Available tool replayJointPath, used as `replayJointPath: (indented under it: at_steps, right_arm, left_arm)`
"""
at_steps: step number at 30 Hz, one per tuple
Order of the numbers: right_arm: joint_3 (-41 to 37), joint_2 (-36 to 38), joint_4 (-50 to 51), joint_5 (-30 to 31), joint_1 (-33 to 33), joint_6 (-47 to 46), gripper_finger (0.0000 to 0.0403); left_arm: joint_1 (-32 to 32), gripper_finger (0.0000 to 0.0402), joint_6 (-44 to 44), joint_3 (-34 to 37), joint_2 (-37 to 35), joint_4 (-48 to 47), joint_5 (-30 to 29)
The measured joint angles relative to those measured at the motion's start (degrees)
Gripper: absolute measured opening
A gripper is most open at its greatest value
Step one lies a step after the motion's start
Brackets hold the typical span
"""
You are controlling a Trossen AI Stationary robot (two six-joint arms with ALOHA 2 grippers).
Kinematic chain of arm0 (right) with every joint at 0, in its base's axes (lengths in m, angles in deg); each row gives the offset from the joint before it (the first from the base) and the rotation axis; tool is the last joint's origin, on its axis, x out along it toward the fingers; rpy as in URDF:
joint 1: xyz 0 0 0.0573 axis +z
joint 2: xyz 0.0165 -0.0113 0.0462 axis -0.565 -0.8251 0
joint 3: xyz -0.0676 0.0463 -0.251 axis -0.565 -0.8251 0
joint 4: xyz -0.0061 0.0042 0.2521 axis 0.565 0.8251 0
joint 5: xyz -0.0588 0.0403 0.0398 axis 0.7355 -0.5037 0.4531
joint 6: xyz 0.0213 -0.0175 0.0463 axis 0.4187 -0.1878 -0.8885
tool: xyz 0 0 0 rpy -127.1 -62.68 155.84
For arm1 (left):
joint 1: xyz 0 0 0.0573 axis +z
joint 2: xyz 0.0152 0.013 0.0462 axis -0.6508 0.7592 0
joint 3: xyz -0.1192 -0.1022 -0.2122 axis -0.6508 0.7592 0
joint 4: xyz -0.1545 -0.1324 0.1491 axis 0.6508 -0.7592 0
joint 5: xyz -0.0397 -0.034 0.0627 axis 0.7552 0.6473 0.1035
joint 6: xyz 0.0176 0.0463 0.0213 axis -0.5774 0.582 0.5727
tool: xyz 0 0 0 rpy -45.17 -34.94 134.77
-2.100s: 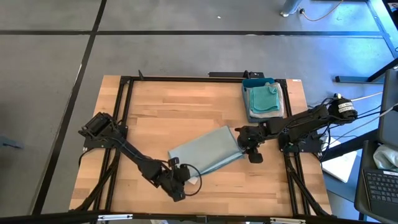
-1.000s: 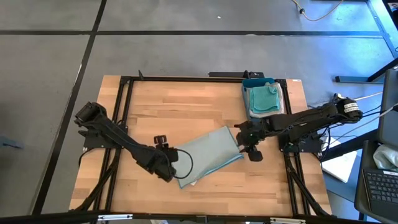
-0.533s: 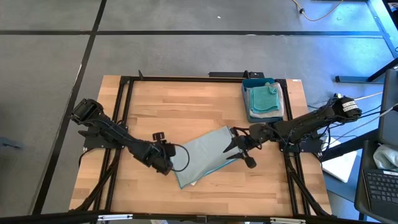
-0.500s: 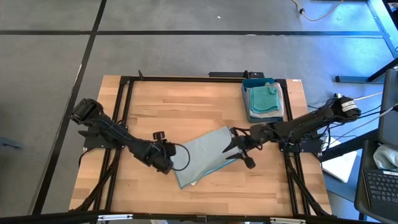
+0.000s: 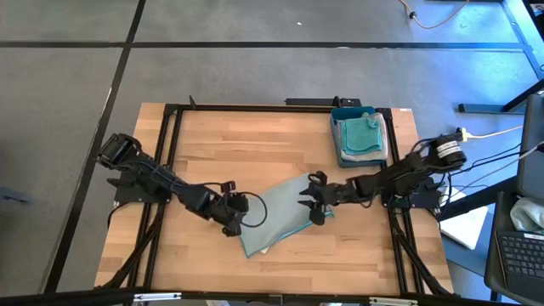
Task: Fold microfiber towels
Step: Fold the light blue microfiber cloth
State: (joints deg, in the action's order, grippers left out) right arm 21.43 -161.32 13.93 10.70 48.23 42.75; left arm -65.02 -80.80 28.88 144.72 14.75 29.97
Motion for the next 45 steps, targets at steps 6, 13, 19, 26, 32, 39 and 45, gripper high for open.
replayJointPath:
  at_steps: [6, 13, 19, 26, 32, 39, 45]
  right_arm:
    - [3.4, -6.3, 2.4, 0.0, 0.0, -3.5, 0.0154]
    - [6.0, -7.2, 8.9, 6.8, -0.3, -9.3, 0.0154]
    - [6.5, -6.9, 12.4, 7.6, -0.3, -13.5, 0.0154]
    - [6.6, -6.5, 16.1, 7.8, -0.5, -16.2, 0.0154]
    - [6.7, -7.4, 16.1, 8.0, -2.5, -13.4, 0.0154]
    - [6.5, -7.6, 12.1, 5.3, -8.8, -3.9, 0.0154]
    - [9.2, -9.8, 10.3, -2.0, -15.0, 4.1, 0.0154]
  left_arm:
    - [-4.9, 0.0170, -7.7, 0.0, 0.0, 1.7, -1.5]
    - [-10.9, 0.0170, -11.5, 0.0, 2.6, 3.5, -6.2]
    - [-13.0, 0.0170, -15.9, 0.0, 8.5, 7.6, -11.0]
    - [-14.2, 0.0170, -18.6, 0.0, 14.5, 17.5, -12.9]
    - [-14.6, 0.0170, -20.4, -0.1, 16.1, 21.8, -13.6]
    - [-14.7, 0.0170, -20.6, 0.0, 16.2, 27.1, -12.6]
    - [-14.4, 0.0170, -20.6, 0.0, 16.2, 31.5, -13.0]
